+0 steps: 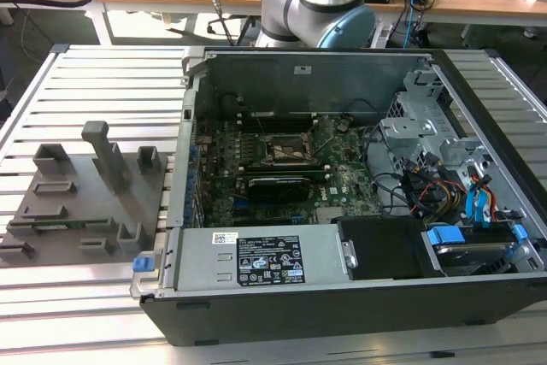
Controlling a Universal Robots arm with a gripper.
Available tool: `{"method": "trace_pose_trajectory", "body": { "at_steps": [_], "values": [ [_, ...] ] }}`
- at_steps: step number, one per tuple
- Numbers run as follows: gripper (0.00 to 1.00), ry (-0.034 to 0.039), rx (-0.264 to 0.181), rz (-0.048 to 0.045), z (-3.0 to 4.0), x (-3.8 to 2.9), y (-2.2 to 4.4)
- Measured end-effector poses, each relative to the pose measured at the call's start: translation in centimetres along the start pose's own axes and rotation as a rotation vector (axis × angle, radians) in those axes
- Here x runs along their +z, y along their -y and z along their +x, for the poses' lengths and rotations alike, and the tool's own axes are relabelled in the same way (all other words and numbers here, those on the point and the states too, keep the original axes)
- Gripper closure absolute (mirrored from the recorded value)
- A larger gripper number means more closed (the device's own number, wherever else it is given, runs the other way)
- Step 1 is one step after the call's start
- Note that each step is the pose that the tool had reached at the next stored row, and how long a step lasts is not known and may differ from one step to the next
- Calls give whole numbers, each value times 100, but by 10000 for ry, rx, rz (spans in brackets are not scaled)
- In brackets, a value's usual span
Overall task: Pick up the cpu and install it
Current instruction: 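Pick up the cpu and move it towards the insertion slot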
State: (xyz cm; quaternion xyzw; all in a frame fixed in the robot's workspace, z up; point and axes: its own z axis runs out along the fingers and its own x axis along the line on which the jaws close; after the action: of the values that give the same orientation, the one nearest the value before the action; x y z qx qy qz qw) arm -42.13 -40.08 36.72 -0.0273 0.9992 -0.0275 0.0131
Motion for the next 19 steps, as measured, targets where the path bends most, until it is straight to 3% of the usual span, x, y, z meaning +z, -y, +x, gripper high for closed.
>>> {"method": "trace_pose_trajectory", "body": {
  "at_steps": [3, 5, 19],
  "values": [
    [45, -1, 0, 0, -1, -34, 2],
    [45, -1, 0, 1, -6, -212, 12],
    [45, -1, 0, 0, -13, -438, 25]
  ]
}}
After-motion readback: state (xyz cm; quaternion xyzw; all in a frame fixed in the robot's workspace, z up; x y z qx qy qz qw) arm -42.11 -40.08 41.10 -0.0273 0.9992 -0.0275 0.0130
